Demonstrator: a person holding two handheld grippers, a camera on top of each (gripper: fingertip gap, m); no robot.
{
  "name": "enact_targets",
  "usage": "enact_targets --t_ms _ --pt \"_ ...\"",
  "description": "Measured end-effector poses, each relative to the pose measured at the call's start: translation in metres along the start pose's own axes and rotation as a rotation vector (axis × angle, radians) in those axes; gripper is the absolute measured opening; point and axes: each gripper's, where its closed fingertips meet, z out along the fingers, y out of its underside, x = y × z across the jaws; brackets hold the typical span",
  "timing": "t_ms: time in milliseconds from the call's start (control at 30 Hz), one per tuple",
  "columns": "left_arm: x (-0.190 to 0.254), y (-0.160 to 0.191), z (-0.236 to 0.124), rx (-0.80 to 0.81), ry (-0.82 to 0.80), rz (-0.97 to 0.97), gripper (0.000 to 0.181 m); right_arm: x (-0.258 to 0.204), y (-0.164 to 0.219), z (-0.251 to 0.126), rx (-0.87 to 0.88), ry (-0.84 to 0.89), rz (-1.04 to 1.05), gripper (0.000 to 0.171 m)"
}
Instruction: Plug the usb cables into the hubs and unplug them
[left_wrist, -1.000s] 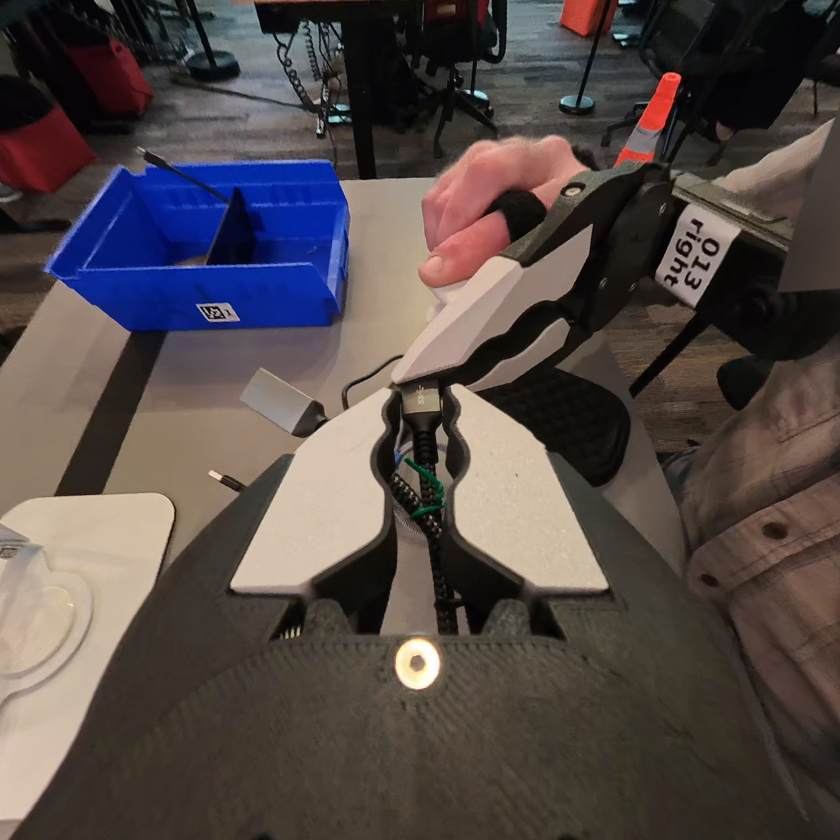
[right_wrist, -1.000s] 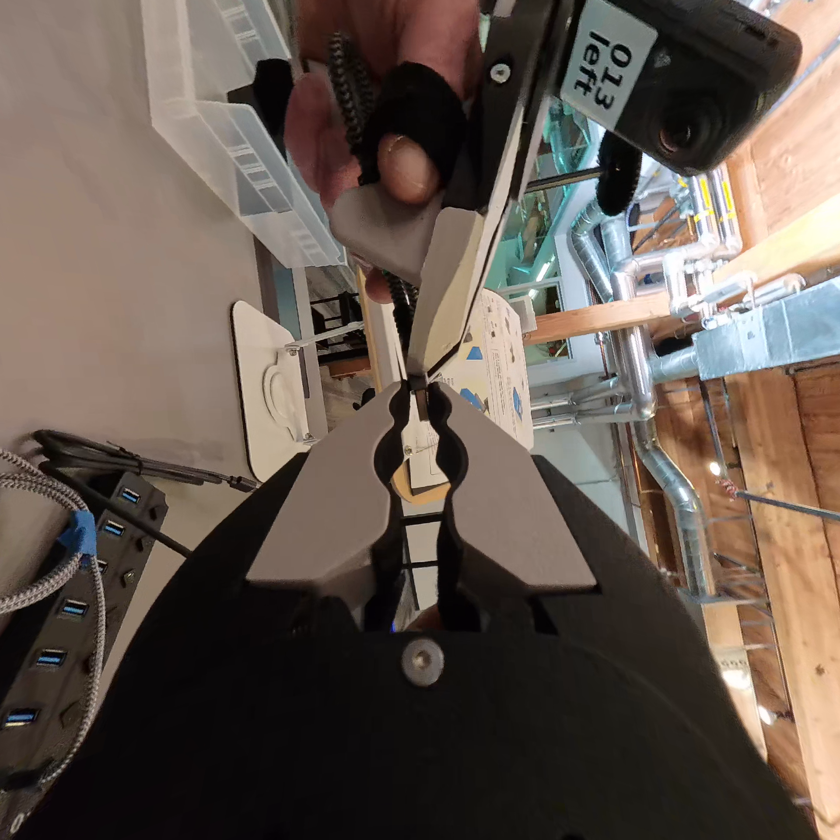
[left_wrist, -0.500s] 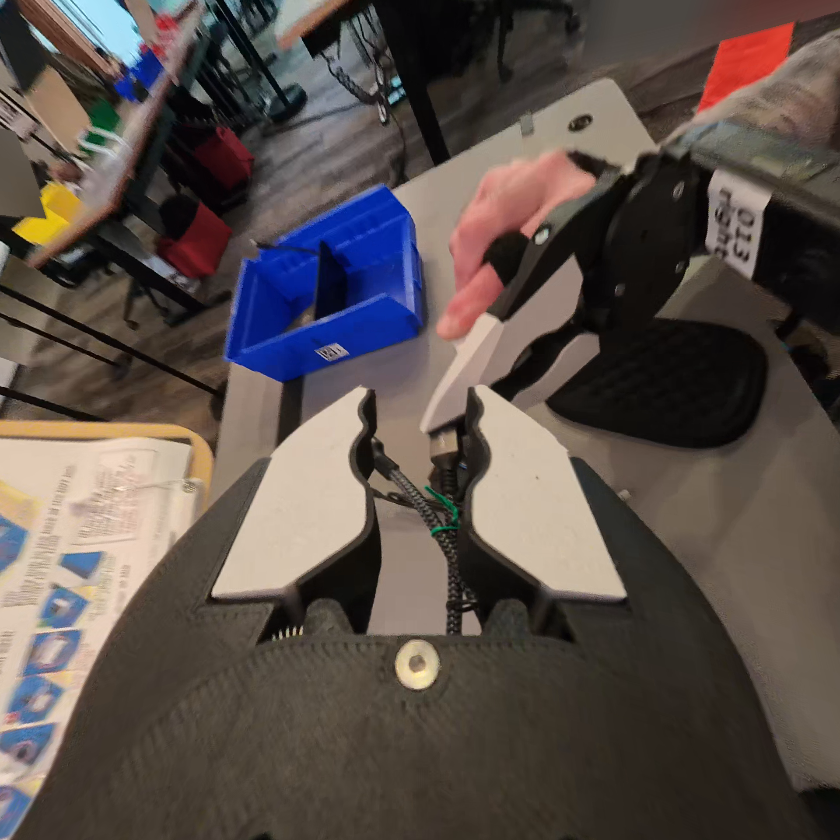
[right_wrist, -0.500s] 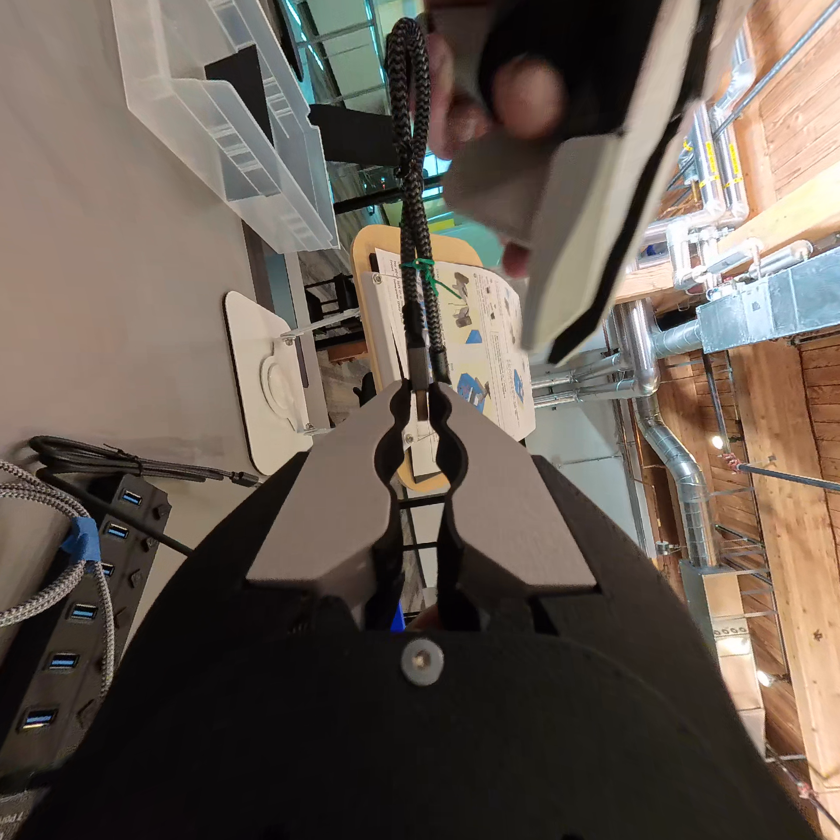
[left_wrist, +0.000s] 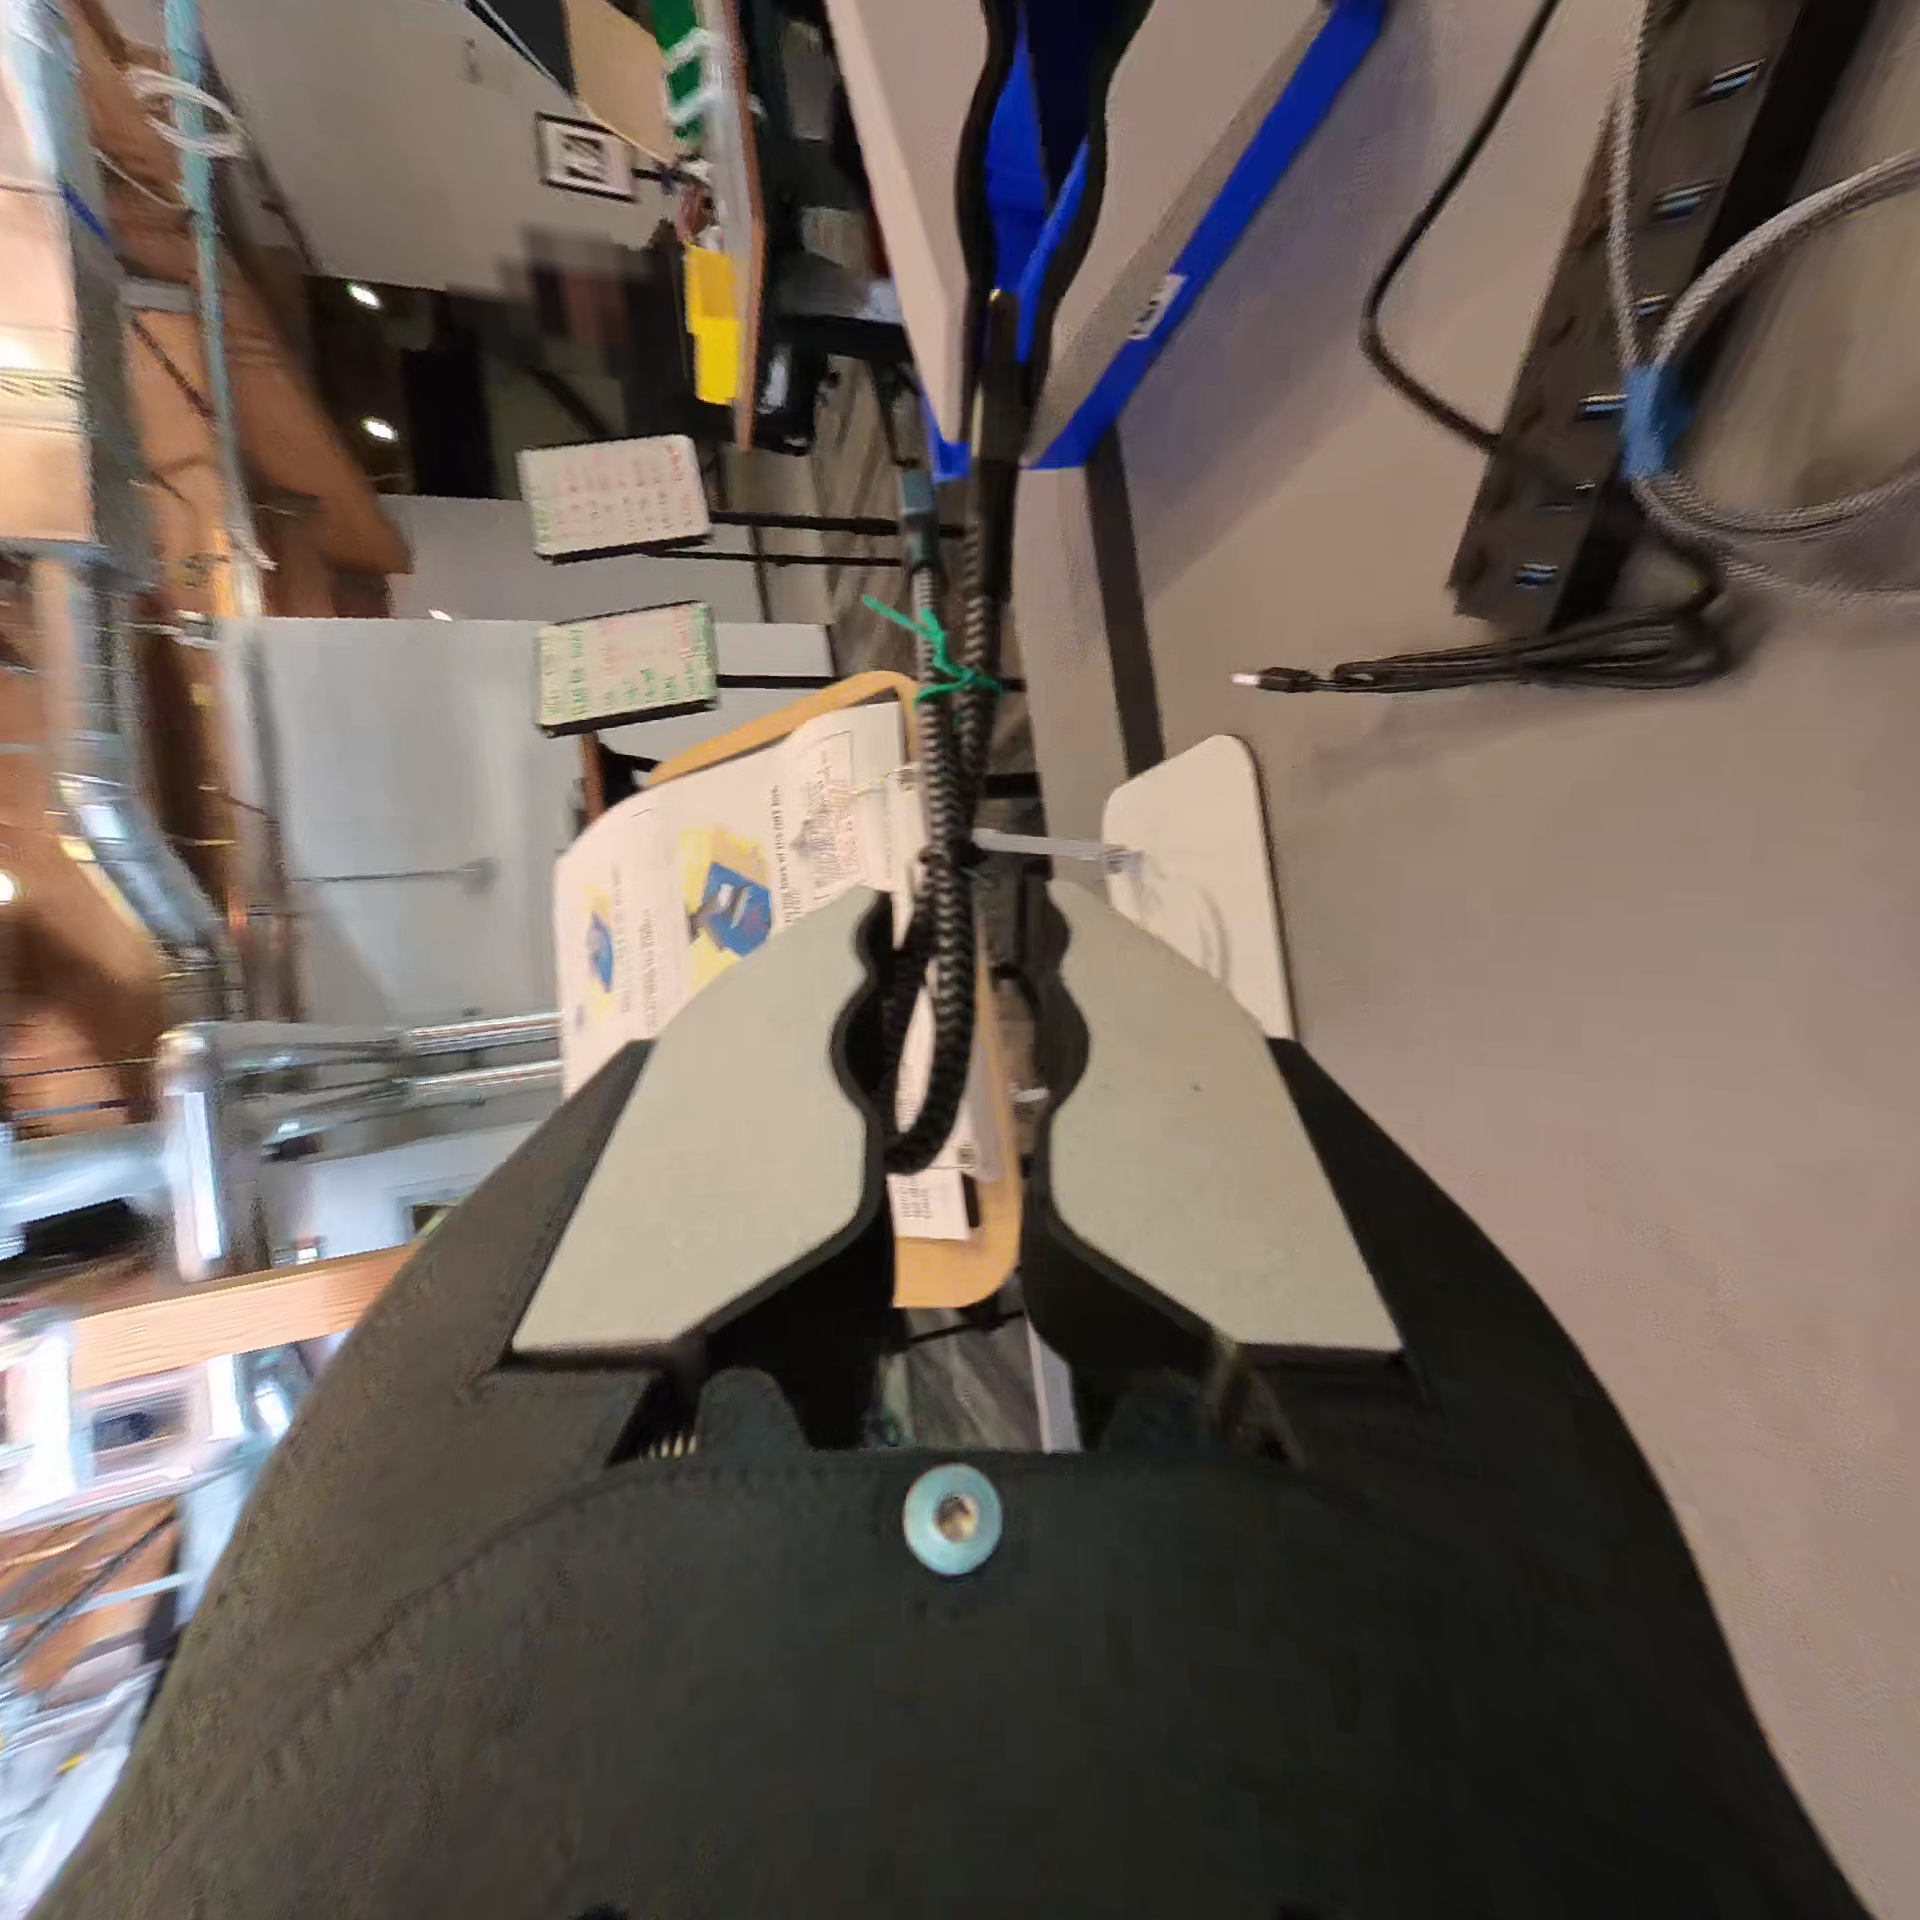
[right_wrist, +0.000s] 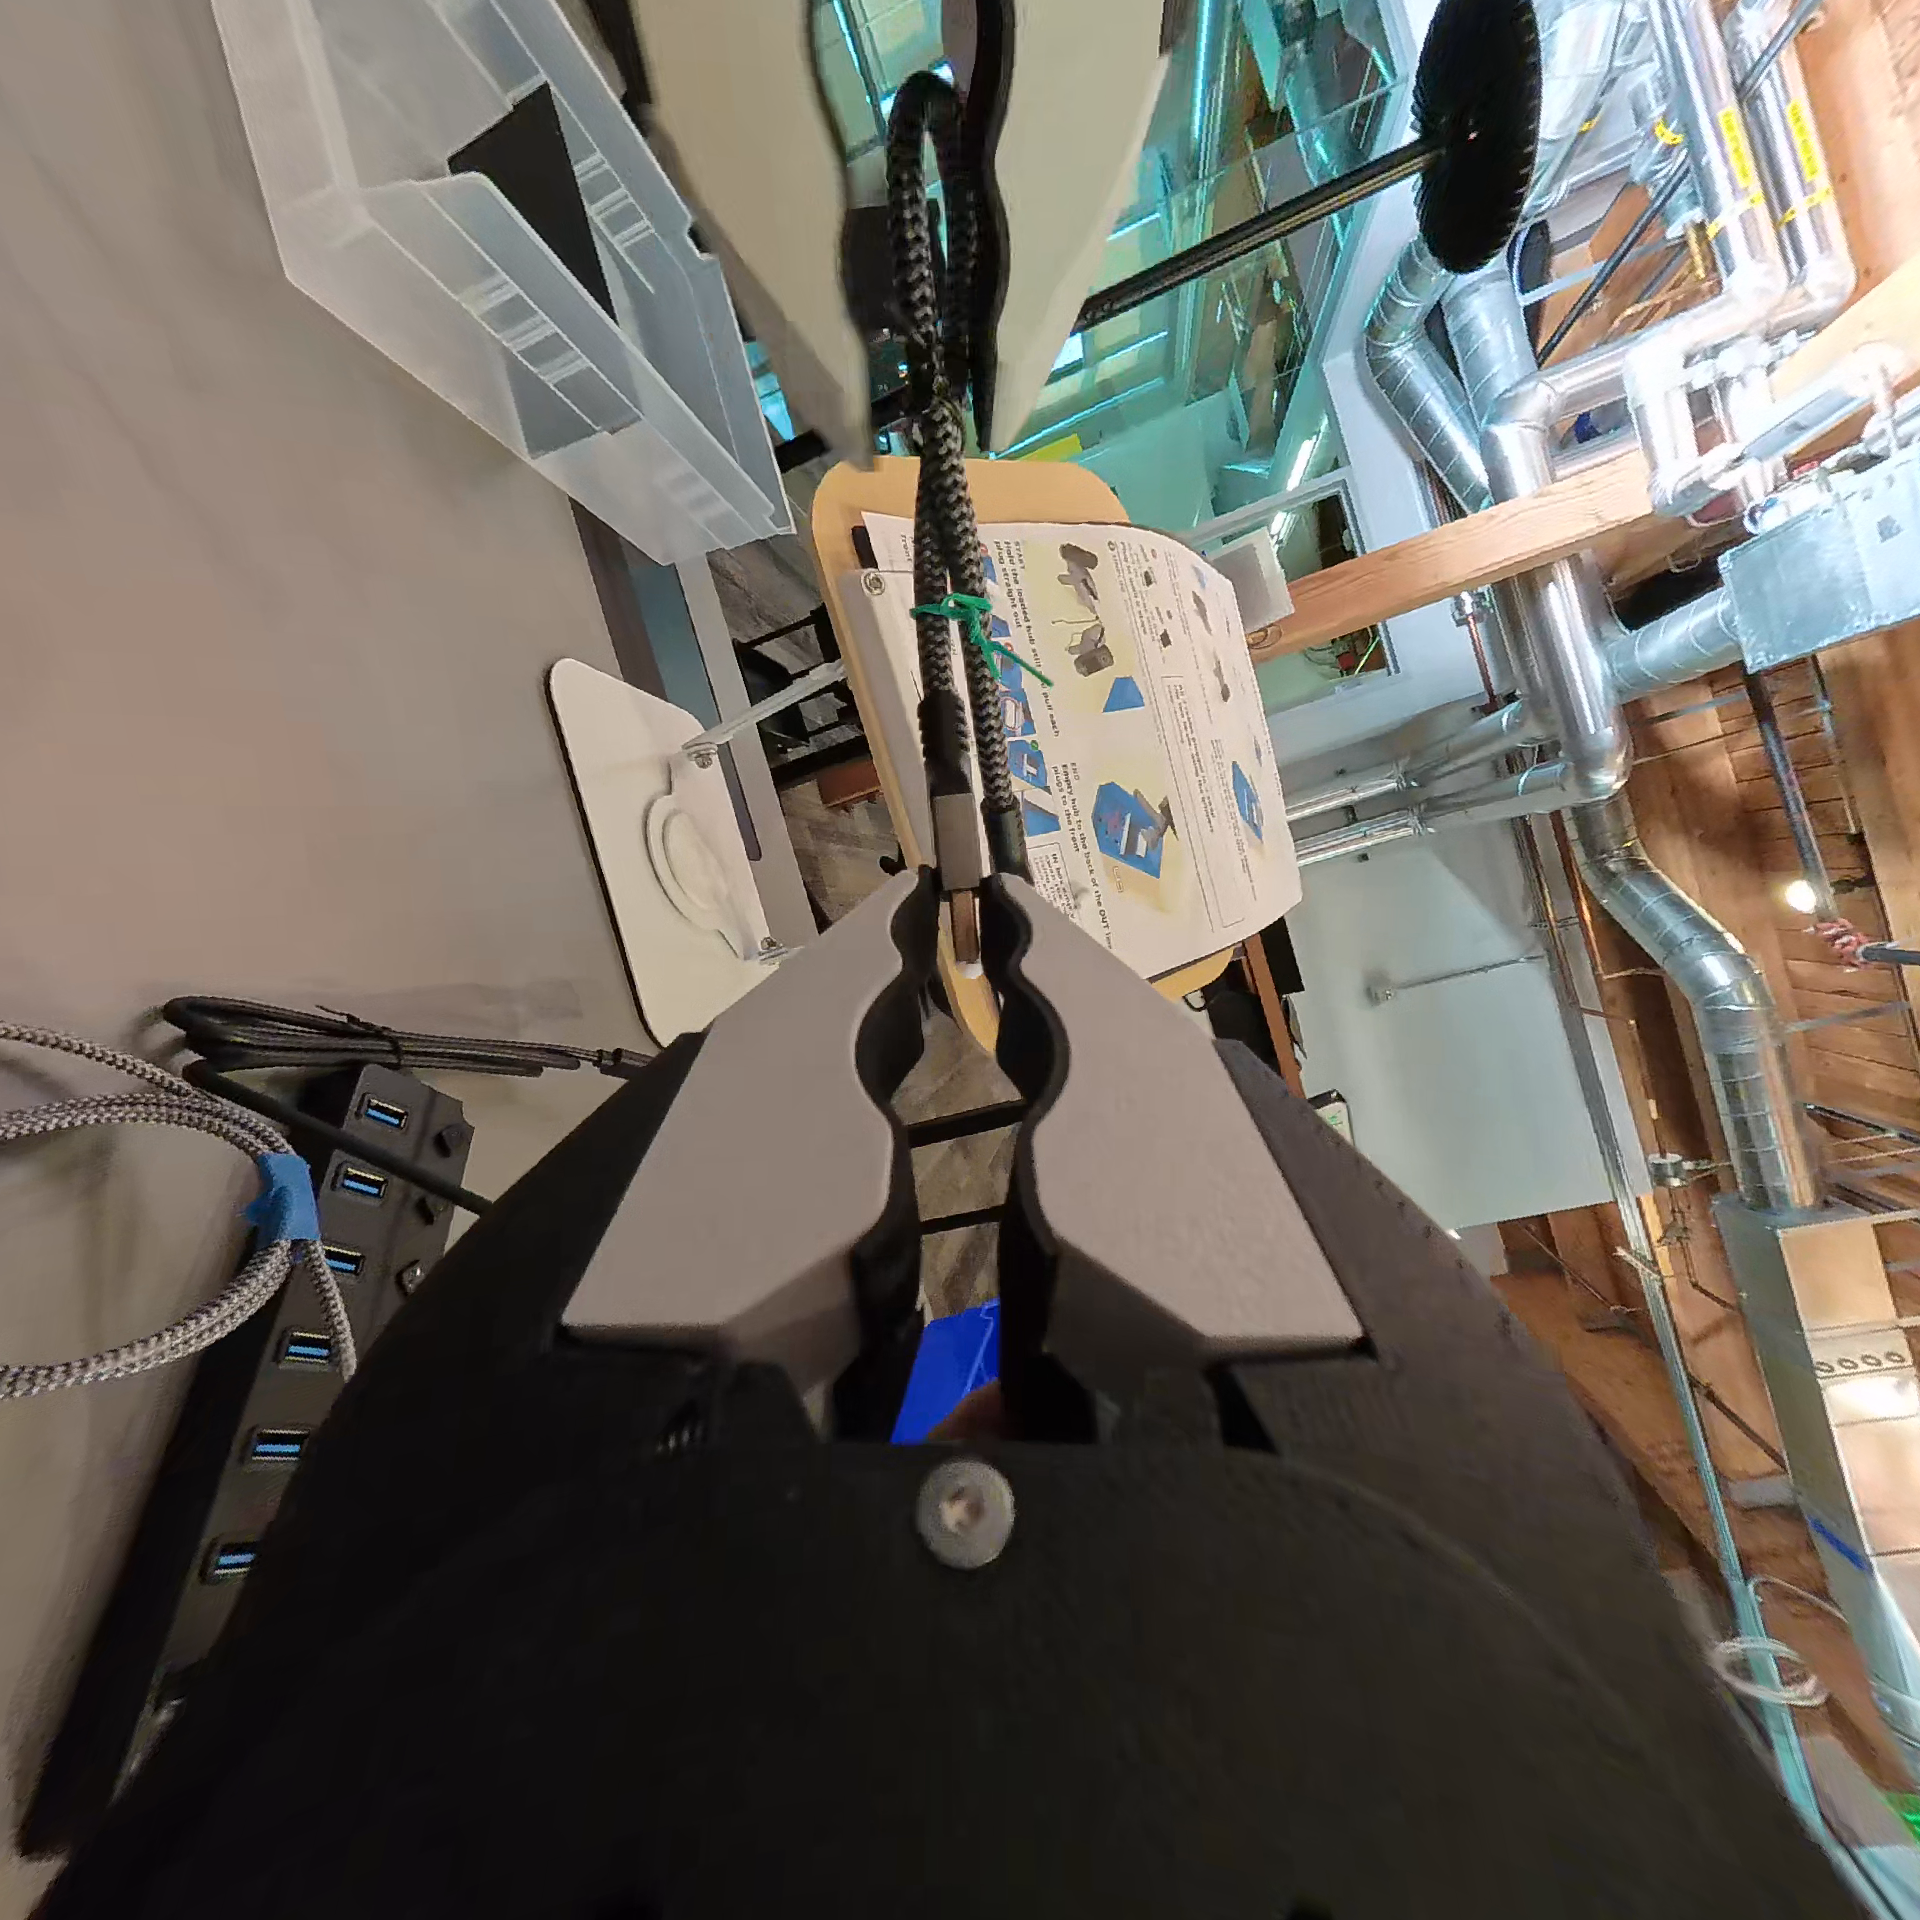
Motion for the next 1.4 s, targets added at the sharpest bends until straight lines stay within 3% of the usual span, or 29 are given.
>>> enact_targets --t_ms 133,233,500,700,967,1233,1333,1400 --pt "-0.003 0.001 0.000 0.013 0.019 -0.030 0.009 0.000 -0.001 -0.001 -0.005 0.019 -0.037 0.006" --pt "0.004 -0.002 -0.002 0.038 0.147 -0.194 0.008 0.001 -0.001 -0.001 -0.014 0.049 -0.086 0.006" --pt "0.026 -0.011 -0.001 0.242 0.568 -0.963 0.009 -0.007 0.007 0.004 -0.022 0.088 -0.158 0.006" --pt "0.023 -0.034 -0.012 0.570 0.791 -1.537 0.010 -0.010 0.012 0.000 -0.018 0.162 -0.234 0.006" --pt "0.041 -0.051 -0.013 0.930 0.837 -2.025 0.011 -0.009 0.018 -0.004 0.007 0.205 -0.262 0.007" --pt "0.040 -0.082 -0.033 1.265 0.837 -2.286 0.011 0.000 0.012 -0.008 0.045 0.257 -0.250 0.009" --pt "0.043 -0.083 -0.031 1.319 0.754 -2.351 0.010 -0.001 0.014 -0.007 0.033 0.243 -0.248 0.011" --pt "0.049 -0.078 -0.022 1.223 0.639 -2.339 0.008 -0.005 0.020 -0.003 0.005 0.207 -0.241 0.015"
